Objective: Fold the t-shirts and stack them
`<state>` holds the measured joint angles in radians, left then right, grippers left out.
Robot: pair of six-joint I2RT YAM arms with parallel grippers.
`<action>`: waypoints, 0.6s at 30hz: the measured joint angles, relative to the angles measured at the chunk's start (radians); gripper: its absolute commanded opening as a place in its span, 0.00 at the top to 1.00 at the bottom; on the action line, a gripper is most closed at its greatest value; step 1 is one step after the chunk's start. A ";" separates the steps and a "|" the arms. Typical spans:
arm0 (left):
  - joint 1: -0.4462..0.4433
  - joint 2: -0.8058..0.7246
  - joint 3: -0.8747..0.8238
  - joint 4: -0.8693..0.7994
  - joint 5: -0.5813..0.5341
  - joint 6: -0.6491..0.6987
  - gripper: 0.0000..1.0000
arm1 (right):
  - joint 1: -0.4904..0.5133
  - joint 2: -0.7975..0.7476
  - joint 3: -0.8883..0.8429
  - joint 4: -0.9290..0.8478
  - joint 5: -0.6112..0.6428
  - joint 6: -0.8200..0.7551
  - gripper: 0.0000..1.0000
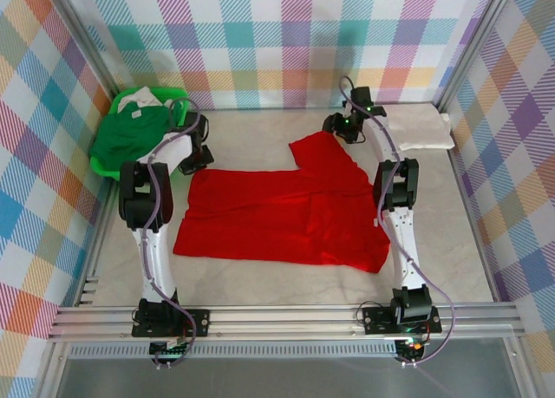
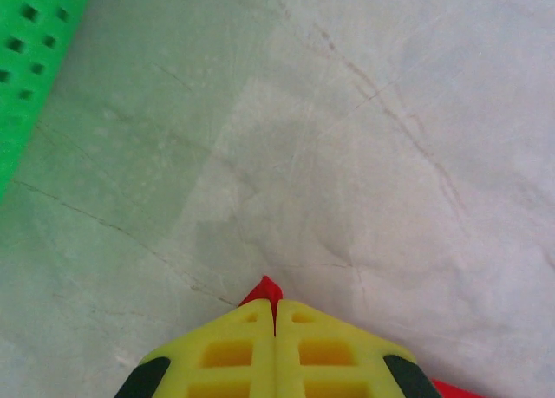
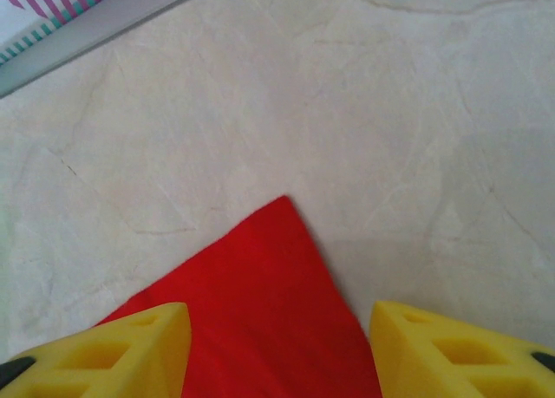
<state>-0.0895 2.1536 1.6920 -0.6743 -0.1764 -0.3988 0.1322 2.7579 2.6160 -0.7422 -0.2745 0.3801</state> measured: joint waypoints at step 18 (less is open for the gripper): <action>-0.008 -0.036 0.014 0.000 0.026 0.000 1.00 | 0.010 0.092 0.113 0.069 -0.063 0.027 0.63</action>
<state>-0.0978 2.1178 1.7065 -0.6739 -0.1501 -0.3985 0.1425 2.8494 2.7293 -0.6727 -0.3378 0.4076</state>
